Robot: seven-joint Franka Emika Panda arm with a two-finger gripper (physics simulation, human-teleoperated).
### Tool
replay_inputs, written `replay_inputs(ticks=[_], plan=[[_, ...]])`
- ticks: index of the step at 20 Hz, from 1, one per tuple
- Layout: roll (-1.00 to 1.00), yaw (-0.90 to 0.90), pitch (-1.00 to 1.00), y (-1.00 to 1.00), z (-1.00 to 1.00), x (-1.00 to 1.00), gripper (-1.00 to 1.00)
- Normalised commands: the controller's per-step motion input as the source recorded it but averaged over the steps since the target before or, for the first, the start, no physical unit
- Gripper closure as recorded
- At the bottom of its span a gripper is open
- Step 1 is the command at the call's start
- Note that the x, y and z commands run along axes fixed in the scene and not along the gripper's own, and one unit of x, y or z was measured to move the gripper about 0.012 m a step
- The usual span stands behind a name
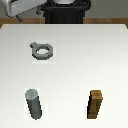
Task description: Put the loop with the handle onto the peg.
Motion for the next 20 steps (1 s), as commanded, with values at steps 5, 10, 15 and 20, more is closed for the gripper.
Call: replay_inputs(ticks=[5, 10, 15, 20], plan=[[0.0, 0.0, 0.0, -0.2, 0.0, -0.2, -1.0], [0.0, 0.0, 0.0, 0.0, -0.4, 0.0, -1.0], [0.0, 0.0, 0.0, 0.0, -1.0, 0.0, -1.0], [0.0, 0.0, 0.0, 0.0, -0.6, -0.44, -1.0]])
